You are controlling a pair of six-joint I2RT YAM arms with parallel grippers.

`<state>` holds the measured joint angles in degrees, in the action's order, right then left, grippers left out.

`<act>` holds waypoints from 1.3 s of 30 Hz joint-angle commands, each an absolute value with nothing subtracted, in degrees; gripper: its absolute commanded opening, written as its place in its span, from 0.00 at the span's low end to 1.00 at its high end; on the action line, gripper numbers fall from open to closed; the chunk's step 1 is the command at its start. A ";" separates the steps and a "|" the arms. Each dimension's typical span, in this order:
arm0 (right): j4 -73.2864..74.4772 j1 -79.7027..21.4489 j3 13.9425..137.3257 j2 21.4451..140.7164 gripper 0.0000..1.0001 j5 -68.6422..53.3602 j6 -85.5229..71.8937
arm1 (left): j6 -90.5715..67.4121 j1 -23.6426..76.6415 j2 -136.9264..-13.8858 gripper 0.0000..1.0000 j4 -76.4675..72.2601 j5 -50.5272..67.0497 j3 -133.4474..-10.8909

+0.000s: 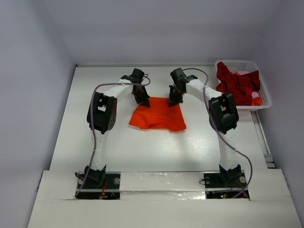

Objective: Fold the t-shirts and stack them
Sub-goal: Fold the tshirt

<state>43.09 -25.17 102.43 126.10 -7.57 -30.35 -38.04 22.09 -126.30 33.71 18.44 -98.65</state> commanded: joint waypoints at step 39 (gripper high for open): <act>42.55 -38.85 99.50 109.68 0.00 -12.65 -25.93 | -36.04 17.31 -132.10 0.00 36.39 16.79 -107.58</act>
